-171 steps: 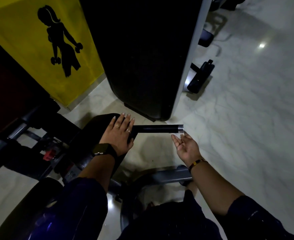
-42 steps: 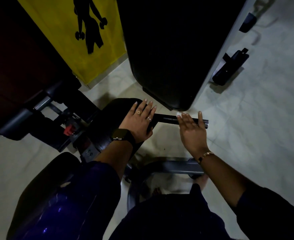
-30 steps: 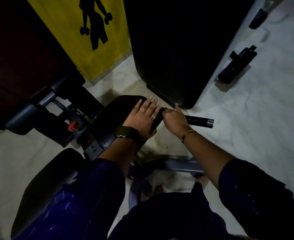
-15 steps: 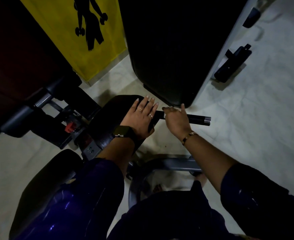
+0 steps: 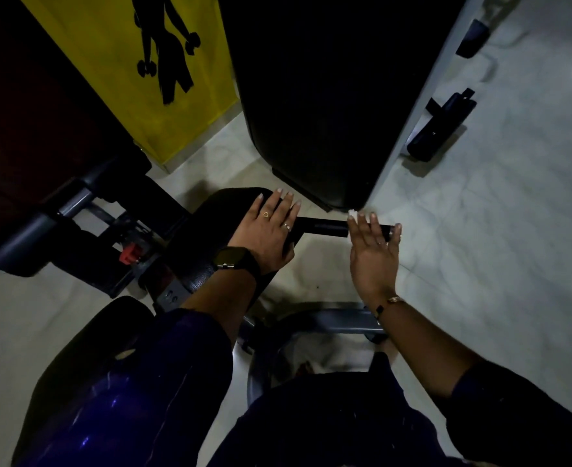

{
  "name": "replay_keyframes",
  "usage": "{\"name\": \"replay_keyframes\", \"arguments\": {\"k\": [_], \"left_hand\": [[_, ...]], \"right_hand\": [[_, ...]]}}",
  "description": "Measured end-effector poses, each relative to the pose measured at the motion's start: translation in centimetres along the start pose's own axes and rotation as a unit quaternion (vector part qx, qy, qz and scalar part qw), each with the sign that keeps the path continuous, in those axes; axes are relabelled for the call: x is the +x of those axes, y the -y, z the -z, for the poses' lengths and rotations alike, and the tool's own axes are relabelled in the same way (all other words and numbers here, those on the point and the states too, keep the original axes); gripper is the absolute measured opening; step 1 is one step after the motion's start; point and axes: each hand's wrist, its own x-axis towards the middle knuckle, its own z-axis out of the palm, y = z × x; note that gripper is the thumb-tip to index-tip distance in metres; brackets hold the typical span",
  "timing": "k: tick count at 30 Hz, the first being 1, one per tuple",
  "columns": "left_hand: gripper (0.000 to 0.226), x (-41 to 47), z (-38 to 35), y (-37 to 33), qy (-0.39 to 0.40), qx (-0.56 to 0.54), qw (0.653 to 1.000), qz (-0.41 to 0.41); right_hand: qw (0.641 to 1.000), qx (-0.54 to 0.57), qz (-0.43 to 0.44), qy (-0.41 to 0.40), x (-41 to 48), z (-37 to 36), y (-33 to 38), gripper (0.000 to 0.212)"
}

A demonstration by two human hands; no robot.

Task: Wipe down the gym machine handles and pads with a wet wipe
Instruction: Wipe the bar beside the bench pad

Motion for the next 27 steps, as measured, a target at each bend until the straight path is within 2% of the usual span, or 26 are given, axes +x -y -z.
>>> {"name": "replay_keyframes", "arguments": {"k": [3, 7, 12, 17, 20, 23, 27], "left_hand": [[0.077, 0.1, -0.2, 0.0, -0.001, 0.002, 1.0, 0.001], [0.077, 0.1, -0.3, 0.1, 0.0, 0.005, 1.0, -0.002], [0.077, 0.1, -0.3, 0.0, 0.0, 0.011, 1.0, 0.001], [0.076, 0.0, -0.1, 0.0, 0.0, 0.007, 1.0, 0.004], [0.076, 0.0, -0.1, 0.0, 0.002, 0.007, 1.0, -0.001], [0.075, 0.1, -0.1, 0.1, 0.0, 0.003, 1.0, -0.003], [0.077, 0.1, -0.3, 0.3, 0.001, 0.0, 1.0, -0.01]], "right_hand": [[1.0, 0.011, 0.002, 0.008, 0.6, -0.4, 2.6, 0.067], [0.994, 0.022, 0.107, 0.03, 2.2, -1.4, 5.4, 0.06], [0.981, -0.039, 0.174, 0.073, 2.4, -0.6, 3.3, 0.063], [0.992, -0.071, 0.085, 0.054, -0.4, 0.1, 0.1, 0.071], [0.998, -0.05, 0.014, 0.043, -1.8, 0.7, -1.6, 0.073], [0.998, -0.022, -0.042, 0.048, -1.3, 1.1, -0.3, 0.065], [0.995, 0.03, -0.051, 0.079, 1.7, 1.1, 3.5, 0.053]]}}
